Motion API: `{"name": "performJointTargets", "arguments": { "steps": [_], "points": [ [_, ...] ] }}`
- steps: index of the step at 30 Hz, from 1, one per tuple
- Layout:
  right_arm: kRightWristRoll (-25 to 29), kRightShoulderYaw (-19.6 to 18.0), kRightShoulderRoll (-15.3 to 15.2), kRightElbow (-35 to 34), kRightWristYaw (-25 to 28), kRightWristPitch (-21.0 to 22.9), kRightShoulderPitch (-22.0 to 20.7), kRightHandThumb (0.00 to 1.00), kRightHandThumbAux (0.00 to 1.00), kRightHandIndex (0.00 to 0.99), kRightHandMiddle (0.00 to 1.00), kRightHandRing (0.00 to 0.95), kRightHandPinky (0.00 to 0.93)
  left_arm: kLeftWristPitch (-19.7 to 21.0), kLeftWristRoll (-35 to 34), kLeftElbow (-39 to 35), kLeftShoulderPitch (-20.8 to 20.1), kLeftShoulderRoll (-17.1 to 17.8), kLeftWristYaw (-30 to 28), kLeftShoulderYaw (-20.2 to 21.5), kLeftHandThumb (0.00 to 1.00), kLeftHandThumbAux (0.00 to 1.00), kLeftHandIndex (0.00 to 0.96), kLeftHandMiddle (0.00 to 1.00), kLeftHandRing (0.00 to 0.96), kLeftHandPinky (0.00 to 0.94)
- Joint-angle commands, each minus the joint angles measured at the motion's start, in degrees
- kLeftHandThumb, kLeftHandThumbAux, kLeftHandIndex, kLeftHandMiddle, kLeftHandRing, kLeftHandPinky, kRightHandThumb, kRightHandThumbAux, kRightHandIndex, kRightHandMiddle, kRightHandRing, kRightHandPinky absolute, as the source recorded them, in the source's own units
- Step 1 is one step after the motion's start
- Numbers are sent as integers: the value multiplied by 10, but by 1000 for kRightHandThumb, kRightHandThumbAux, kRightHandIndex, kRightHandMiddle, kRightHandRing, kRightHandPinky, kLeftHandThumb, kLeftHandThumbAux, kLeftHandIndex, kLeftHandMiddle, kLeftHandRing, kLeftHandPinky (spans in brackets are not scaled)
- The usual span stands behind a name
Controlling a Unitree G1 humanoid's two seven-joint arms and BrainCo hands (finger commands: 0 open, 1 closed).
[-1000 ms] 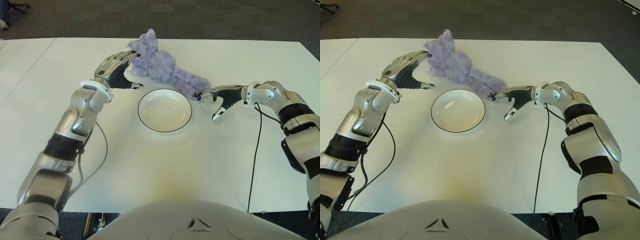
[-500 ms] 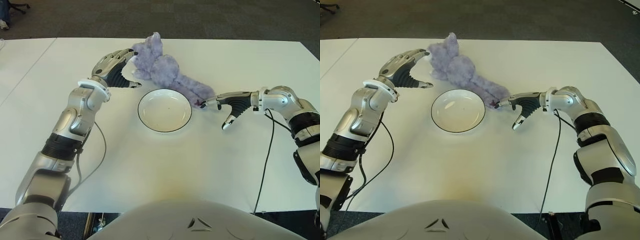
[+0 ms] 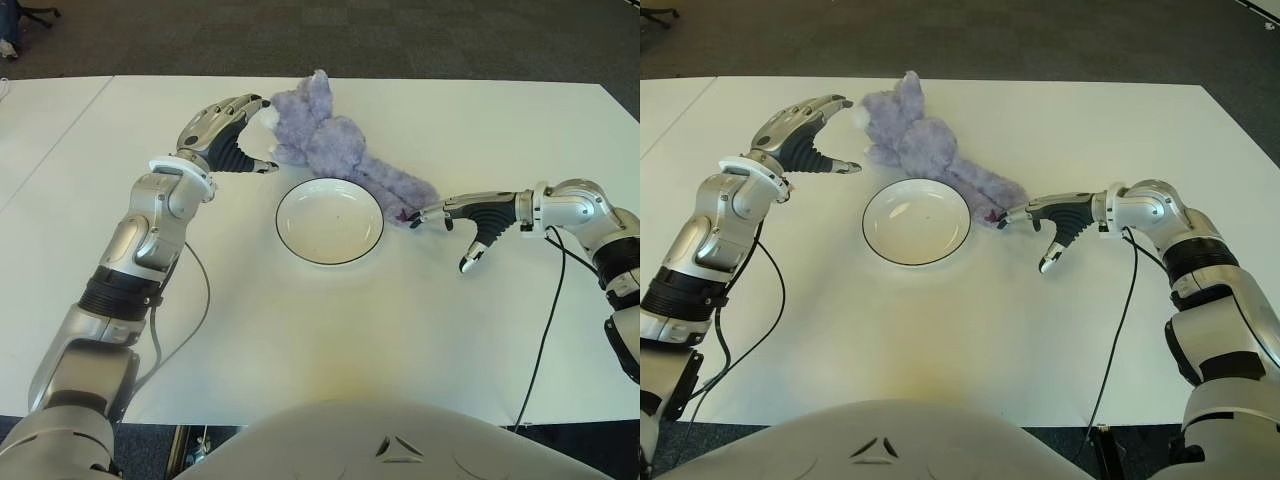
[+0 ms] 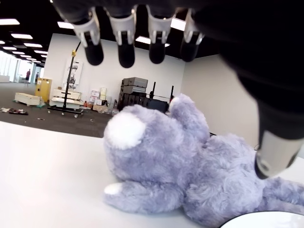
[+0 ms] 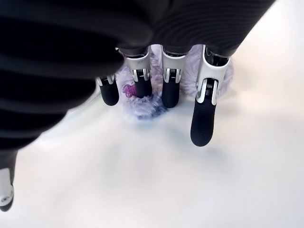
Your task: Put the doll into the plate.
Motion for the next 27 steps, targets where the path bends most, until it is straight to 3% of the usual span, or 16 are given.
{"name": "performJointTargets", "arguments": {
  "steps": [1, 10, 18, 27],
  "points": [
    [-31, 33, -6, 9, 89, 31, 72, 0, 496, 80, 810, 865, 863, 5, 2, -2, 9, 2, -17, 1, 29, 600, 33, 61, 54, 39],
    [-8, 22, -23, -21, 114, 34, 88, 0, 479, 70, 808, 866, 862, 4, 3, -2, 10, 3, -19, 3, 36, 600, 35, 69, 61, 58],
    [16, 16, -56, -93, 148, 68, 110, 0, 481, 48, 801, 865, 857, 1, 4, 1, 10, 2, -13, 4, 44, 601, 37, 70, 63, 59],
    [8, 9, -78, -139, 152, 98, 133, 0, 495, 51, 801, 865, 860, -4, 1, 6, 9, 3, -12, 6, 62, 613, 38, 71, 62, 54]
  ]
}}
